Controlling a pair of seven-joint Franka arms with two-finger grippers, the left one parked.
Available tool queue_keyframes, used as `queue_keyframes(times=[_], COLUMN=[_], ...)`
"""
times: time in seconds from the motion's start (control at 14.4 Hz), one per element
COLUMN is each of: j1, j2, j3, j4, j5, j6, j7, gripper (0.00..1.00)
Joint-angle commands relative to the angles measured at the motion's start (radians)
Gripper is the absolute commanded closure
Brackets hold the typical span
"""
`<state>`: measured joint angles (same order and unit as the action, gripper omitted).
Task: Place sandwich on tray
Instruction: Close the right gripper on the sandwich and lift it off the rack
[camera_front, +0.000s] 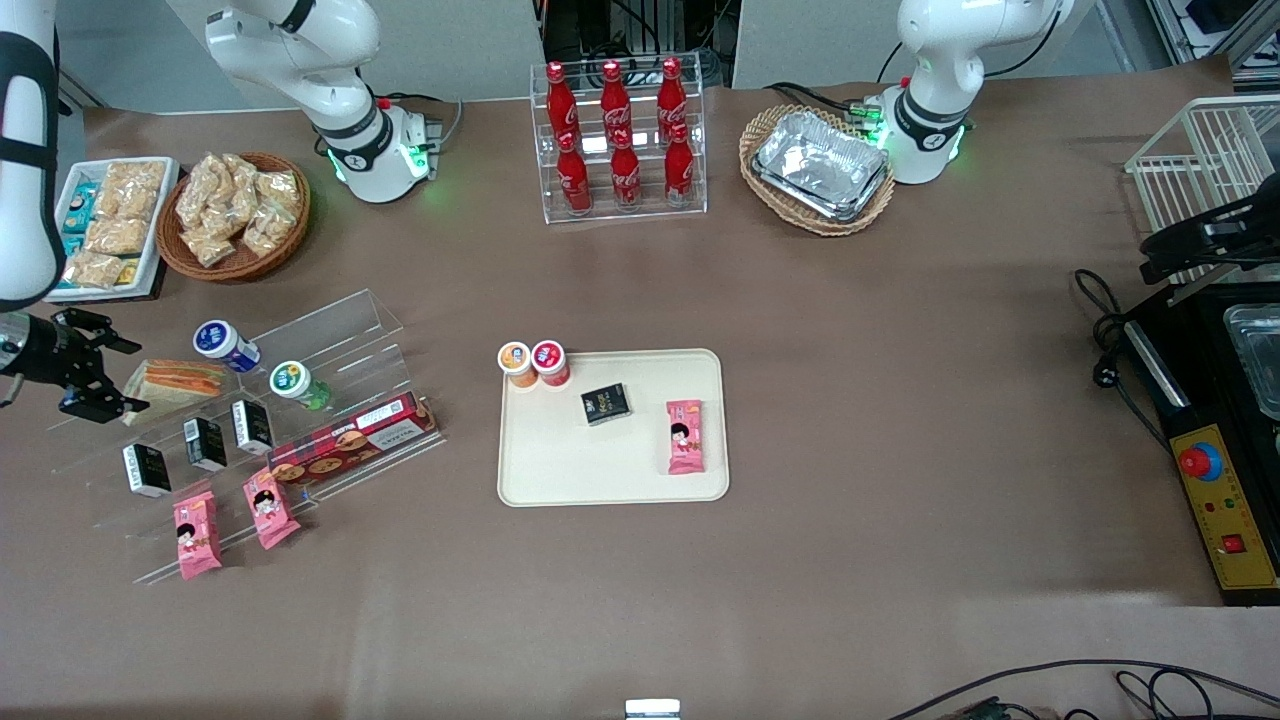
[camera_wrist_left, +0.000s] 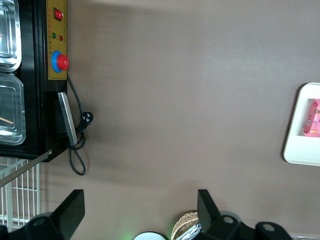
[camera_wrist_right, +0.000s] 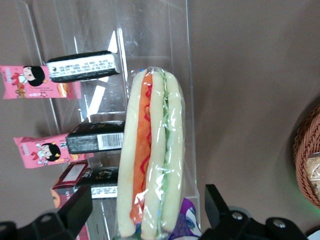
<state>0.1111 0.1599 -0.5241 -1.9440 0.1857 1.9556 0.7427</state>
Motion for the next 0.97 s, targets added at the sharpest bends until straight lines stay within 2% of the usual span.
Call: queue_keyframes(times=[0.0, 0.28, 0.35, 0.42, 0.69, 0.76, 0.83, 0.9], j1=[0.005, 0.005, 0.005, 0.005, 0.005, 0.005, 0.005, 0.005], j2=[0.009, 0.01, 0.013, 0.018, 0.027, 0.027, 0.027, 0.026], j3=[-0.002, -0.001, 0.001, 0.001, 0.001, 0.001, 0.004, 0.006], j4=[-0.032, -0.036, -0.038, -0.041, -0.046, -0.044, -0.039, -0.033], j5=[0.024, 0.026, 0.026, 0.028, 0.035, 0.037, 0.037, 0.037], j6=[0.038, 0.049, 0.054, 0.058, 0.071, 0.074, 0.072, 0.072], j7=[0.012, 0.014, 0.012, 0.012, 0.009, 0.006, 0.003, 0.003], gripper=[0.0, 0.02, 0.23, 0.27, 0.27, 0.36, 0.5, 0.5])
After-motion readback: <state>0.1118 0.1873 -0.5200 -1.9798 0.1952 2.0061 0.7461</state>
